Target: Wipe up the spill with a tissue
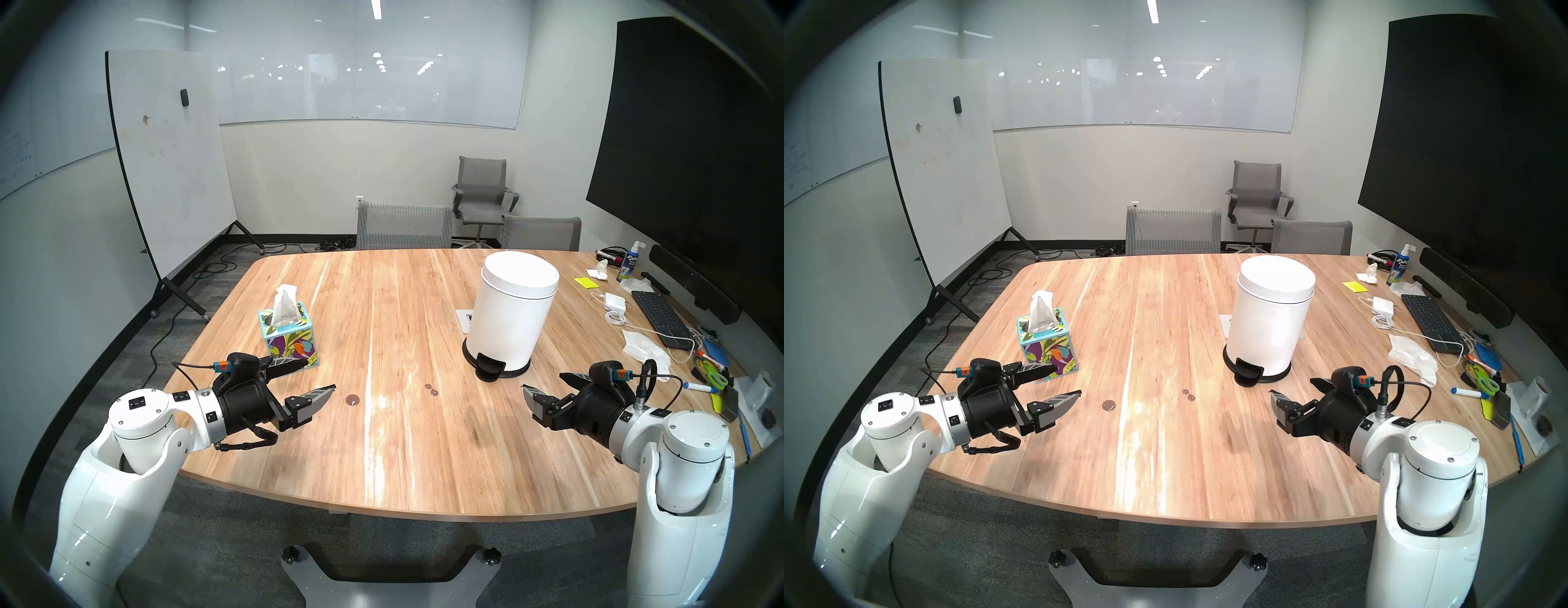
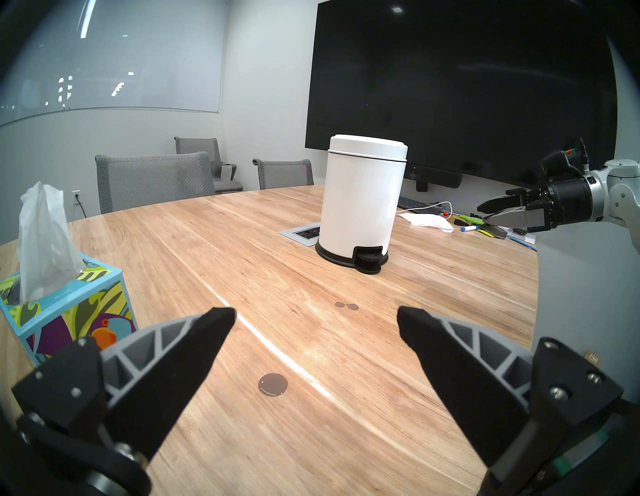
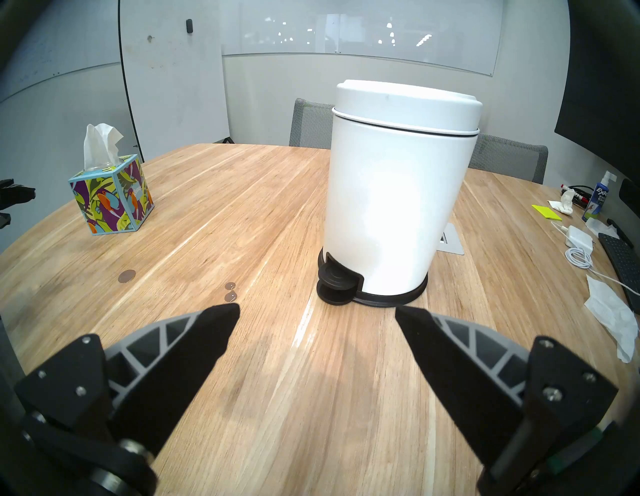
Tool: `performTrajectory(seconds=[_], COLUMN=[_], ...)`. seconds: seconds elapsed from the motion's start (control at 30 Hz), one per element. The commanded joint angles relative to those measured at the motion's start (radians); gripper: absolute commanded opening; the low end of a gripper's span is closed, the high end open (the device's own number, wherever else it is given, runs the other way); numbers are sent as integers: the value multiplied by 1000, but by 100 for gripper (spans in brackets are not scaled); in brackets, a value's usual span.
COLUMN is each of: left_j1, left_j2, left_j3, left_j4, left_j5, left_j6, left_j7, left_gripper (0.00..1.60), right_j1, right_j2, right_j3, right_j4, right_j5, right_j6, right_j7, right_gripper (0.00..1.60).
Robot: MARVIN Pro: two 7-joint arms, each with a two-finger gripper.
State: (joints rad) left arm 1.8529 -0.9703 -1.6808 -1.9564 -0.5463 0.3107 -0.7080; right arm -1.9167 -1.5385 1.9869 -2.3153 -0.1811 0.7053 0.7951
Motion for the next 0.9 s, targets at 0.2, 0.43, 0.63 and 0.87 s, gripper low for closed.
performTrajectory(seconds=[0.2, 0.43, 0.63, 0.87], left_j1=[-1, -1, -1, 15], left_j2=[1, 1, 1, 0], left_j3=[-1, -1, -1, -6], left_j4=[-12, -12, -12, -9], left_j5=[0, 0, 0, 8], left_j6=[0, 0, 0, -24], left_j7=[0, 0, 0, -4], left_gripper=[160, 160, 160, 160], right_j1=[1, 1, 1, 1], right_j2=[0, 0, 0, 0], right_j3=[1, 1, 1, 1], right_j4=[-16, -16, -16, -16], right_j5=[0, 0, 0, 0], right_j6=[0, 0, 0, 0], right_j7=[0, 0, 0, 0], right_gripper=[160, 160, 160, 160])
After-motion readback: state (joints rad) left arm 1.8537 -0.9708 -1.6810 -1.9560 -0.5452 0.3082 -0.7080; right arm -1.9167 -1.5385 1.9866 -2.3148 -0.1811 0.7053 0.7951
